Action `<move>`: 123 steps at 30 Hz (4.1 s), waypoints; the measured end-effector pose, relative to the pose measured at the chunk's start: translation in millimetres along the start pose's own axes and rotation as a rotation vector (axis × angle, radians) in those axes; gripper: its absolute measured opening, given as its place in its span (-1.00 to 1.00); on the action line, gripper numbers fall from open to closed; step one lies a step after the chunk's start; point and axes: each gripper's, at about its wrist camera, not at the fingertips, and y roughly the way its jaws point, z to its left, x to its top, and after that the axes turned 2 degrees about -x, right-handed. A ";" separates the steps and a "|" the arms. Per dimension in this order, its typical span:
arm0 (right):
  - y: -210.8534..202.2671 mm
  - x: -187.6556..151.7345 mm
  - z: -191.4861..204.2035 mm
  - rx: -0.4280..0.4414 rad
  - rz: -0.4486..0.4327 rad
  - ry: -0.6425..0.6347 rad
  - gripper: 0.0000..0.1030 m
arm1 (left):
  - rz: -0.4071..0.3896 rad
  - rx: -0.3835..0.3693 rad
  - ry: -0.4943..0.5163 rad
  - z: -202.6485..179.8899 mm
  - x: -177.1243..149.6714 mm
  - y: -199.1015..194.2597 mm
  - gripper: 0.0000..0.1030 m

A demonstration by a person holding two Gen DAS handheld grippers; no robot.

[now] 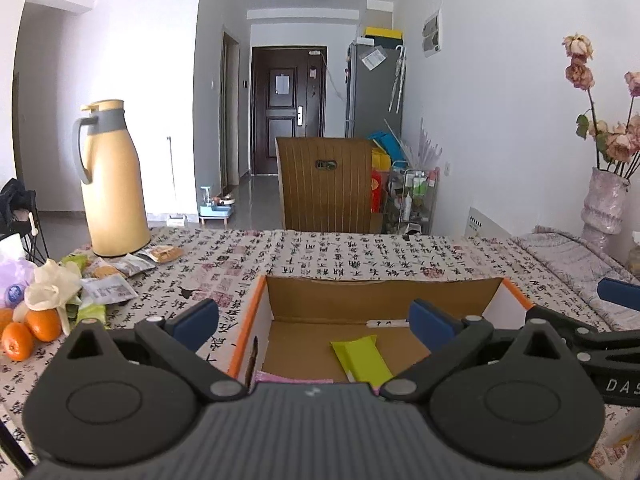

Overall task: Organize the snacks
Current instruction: 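Withdraw both tools from the box back over the snack pile, then grasp a white pumpkin-seed oat-crisp packet with the right tool, then grasp another oat-crisp packet with the left tool while the right tool holds its packet, then carry both oat-crisp packets into the box and open both tools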

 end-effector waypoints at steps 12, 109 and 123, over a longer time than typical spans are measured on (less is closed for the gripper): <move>-56.4 -10.8 4.3 -0.003 -0.002 0.016 1.00 | -0.003 -0.009 0.008 0.6 -17.0 -54.7 1.00; -170.1 -176.8 -71.6 0.068 0.158 0.304 -0.10 | 0.378 -0.033 0.090 -104.4 -146.4 -105.0 -0.15; -158.4 -151.3 -60.9 0.065 0.123 0.252 -0.10 | 0.294 -0.081 0.104 -105.7 -114.5 -116.0 -0.15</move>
